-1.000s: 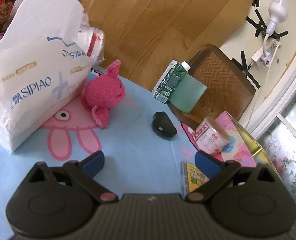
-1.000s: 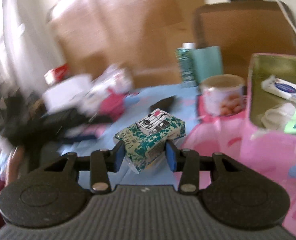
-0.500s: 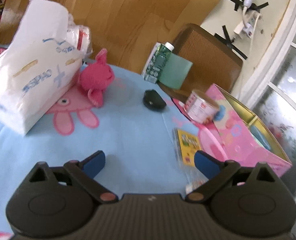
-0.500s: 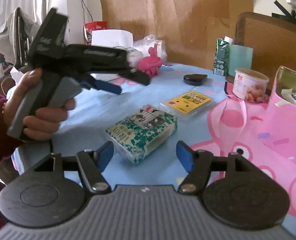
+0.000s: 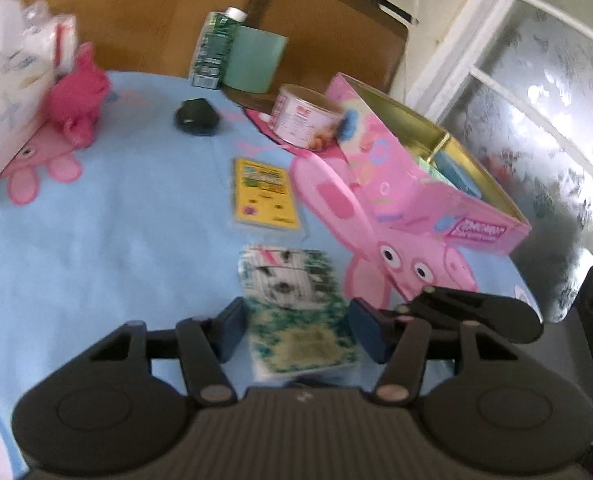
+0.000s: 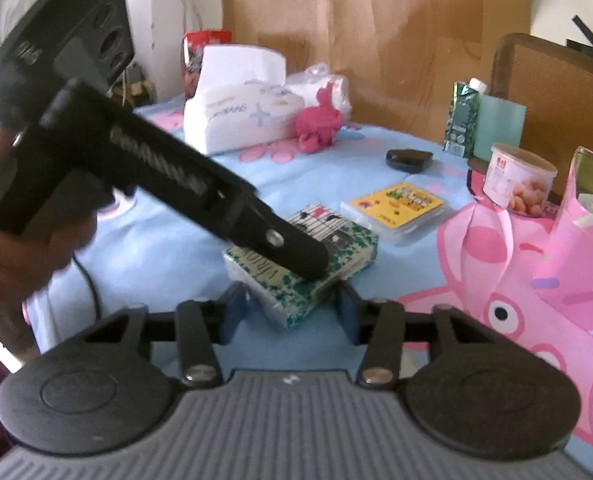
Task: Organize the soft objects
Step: 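Carry the soap box into the pink tin and open the right gripper, then move the right gripper back over the table to the pink plush toy, then close the right gripper on the pink plush toy and lift it, then carry the pink plush toy into the tin and open the right gripper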
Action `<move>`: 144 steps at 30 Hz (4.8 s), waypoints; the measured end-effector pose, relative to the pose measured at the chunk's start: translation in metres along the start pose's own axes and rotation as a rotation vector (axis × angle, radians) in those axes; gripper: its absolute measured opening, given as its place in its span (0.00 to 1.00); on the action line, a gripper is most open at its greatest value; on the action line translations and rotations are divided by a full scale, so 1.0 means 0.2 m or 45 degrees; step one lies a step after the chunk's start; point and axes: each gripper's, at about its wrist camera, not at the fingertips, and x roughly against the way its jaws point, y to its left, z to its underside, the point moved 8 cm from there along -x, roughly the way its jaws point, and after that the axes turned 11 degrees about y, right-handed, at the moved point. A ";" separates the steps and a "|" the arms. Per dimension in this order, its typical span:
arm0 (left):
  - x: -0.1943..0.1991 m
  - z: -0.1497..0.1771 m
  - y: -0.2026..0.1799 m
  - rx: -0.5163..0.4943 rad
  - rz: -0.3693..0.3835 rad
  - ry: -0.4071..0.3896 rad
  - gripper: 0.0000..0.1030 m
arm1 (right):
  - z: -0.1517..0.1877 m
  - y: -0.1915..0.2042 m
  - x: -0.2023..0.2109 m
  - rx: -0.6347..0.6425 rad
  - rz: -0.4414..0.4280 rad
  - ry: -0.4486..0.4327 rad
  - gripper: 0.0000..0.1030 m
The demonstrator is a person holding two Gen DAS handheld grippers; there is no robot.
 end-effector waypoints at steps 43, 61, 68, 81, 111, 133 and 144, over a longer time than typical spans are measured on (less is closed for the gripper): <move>0.11 -0.24 0.38 0.102 -0.460 -0.313 0.89 | -0.14 -0.49 0.26 -0.247 0.497 -0.399 0.52; 0.38 -0.11 0.78 0.516 -0.314 -0.616 0.91 | -0.84 -0.19 -0.74 -0.223 0.048 0.066 0.53; 0.38 -0.12 0.76 0.492 -0.299 -0.627 0.93 | -0.85 -0.15 -0.86 -0.157 0.106 0.135 0.15; 0.36 -0.12 0.76 0.481 -0.277 -0.578 0.95 | -0.41 -0.13 -0.33 -0.051 0.065 0.081 0.07; 0.21 -0.12 0.13 0.100 -0.022 -0.366 1.00 | 0.04 -0.09 0.03 -0.009 0.137 -0.051 0.53; 0.05 -0.24 -0.11 -0.033 -0.020 -0.242 0.59 | -0.09 -0.07 0.07 0.021 0.176 -0.207 0.20; -0.06 -0.56 -0.66 -0.356 0.056 -0.297 0.60 | -0.11 -0.44 0.40 -0.145 0.501 -0.430 0.20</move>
